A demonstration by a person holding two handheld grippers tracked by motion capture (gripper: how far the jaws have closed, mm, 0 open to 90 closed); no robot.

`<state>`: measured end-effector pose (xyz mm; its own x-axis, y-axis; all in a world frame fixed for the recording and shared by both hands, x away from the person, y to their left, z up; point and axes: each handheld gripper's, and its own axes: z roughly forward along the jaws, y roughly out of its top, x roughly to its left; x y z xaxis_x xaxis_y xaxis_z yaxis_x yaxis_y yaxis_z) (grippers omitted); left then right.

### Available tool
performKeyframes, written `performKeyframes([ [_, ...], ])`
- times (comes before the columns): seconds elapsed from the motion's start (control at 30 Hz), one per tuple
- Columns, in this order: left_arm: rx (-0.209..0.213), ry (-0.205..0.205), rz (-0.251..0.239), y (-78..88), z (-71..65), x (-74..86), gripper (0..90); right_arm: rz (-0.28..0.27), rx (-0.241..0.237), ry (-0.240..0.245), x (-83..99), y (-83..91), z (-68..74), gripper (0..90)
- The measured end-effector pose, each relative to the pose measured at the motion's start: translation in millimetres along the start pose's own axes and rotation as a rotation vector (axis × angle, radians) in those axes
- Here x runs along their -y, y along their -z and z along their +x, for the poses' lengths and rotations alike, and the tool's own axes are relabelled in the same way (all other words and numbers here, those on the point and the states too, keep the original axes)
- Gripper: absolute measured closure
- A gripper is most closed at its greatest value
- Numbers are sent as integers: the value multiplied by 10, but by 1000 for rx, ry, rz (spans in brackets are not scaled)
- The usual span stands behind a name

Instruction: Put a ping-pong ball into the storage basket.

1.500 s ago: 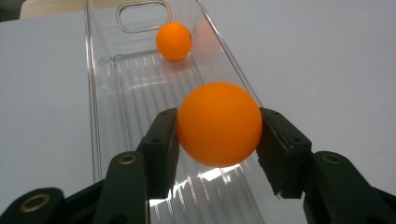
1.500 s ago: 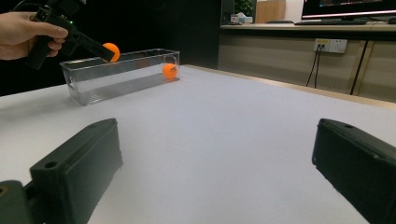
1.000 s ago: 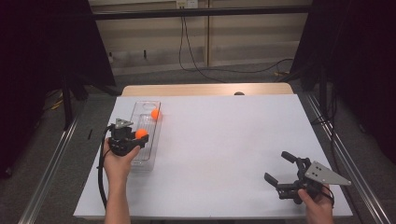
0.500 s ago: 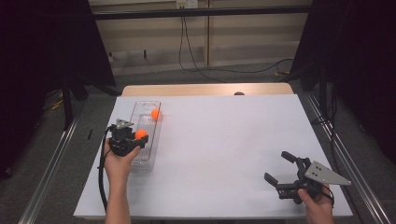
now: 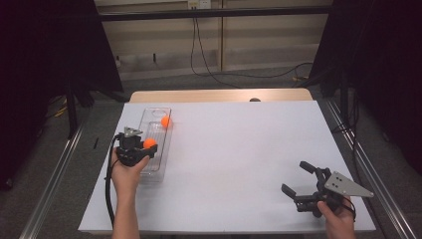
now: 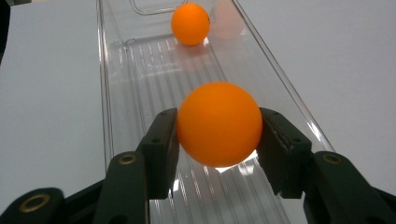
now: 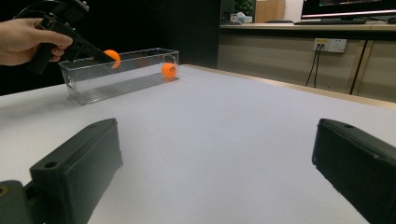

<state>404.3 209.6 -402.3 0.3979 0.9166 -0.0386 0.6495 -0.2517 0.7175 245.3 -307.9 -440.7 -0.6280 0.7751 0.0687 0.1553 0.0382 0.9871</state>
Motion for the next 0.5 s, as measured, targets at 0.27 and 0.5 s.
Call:
performKeyframes([
  [0.27,-8,2,5,-30,13,8,508,1,1,-1,1,2,0,9],
  [0.5,-25,11,-4,-26,8,6,451,0,3,-3,5,20,0,9],
])
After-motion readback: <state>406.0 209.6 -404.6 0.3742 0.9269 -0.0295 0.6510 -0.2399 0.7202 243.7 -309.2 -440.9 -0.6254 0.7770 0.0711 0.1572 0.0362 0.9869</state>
